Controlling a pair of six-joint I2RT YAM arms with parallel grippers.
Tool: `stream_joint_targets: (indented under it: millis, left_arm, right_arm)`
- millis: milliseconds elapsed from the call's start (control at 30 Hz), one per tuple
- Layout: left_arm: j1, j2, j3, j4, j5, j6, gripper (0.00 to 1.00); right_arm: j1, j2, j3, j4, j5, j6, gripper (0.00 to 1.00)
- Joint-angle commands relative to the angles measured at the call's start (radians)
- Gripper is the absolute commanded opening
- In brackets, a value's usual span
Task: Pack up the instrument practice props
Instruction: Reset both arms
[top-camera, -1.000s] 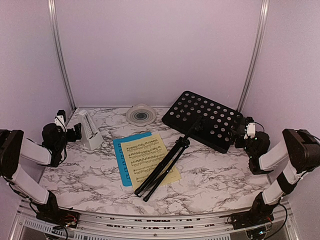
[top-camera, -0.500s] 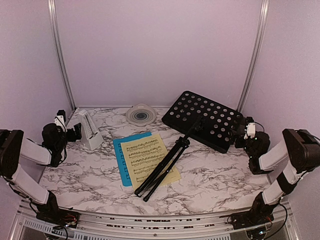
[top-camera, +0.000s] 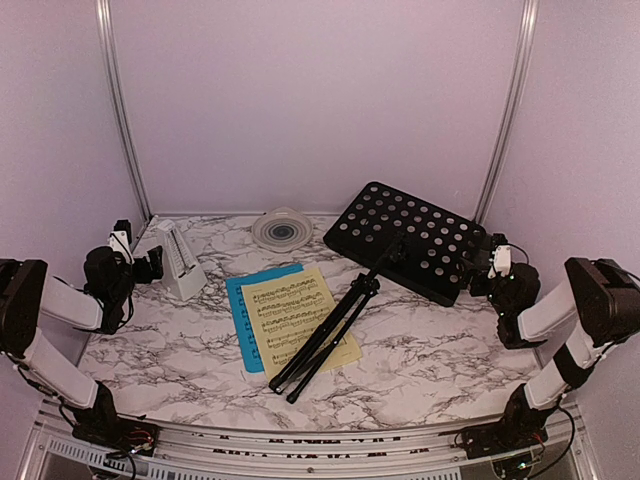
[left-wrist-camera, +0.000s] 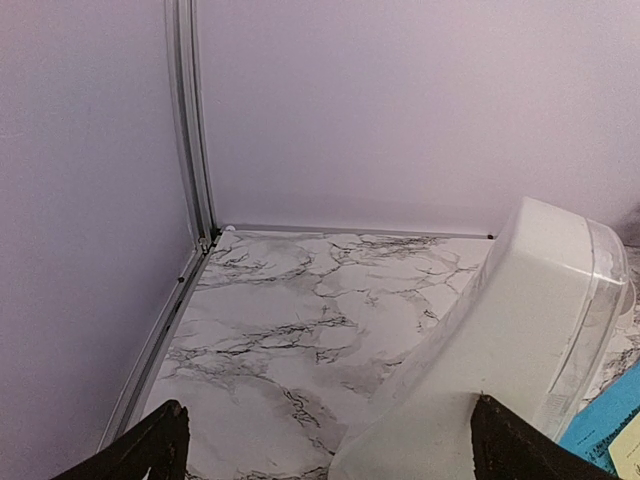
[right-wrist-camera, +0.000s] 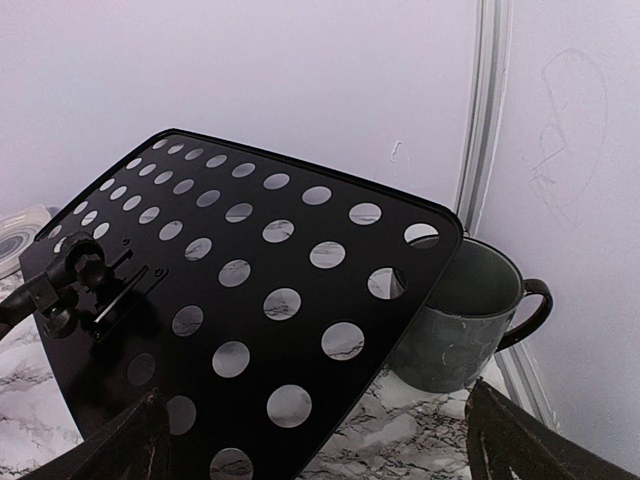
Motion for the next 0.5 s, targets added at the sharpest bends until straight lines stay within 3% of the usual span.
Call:
stream_joint_targets:
  millis: [0,467]
  left_arm:
    - [-0.006,0.007,0.016,0.040,-0.006,0.008,1.00]
    - [-0.005,0.006,0.018,0.037,0.007,0.012,0.99]
  right_arm:
    - [0.007,0.005,0.024,0.024,0.008,0.006,1.00]
    - [0.008,0.005,0.025,0.024,0.009,0.007,1.00]
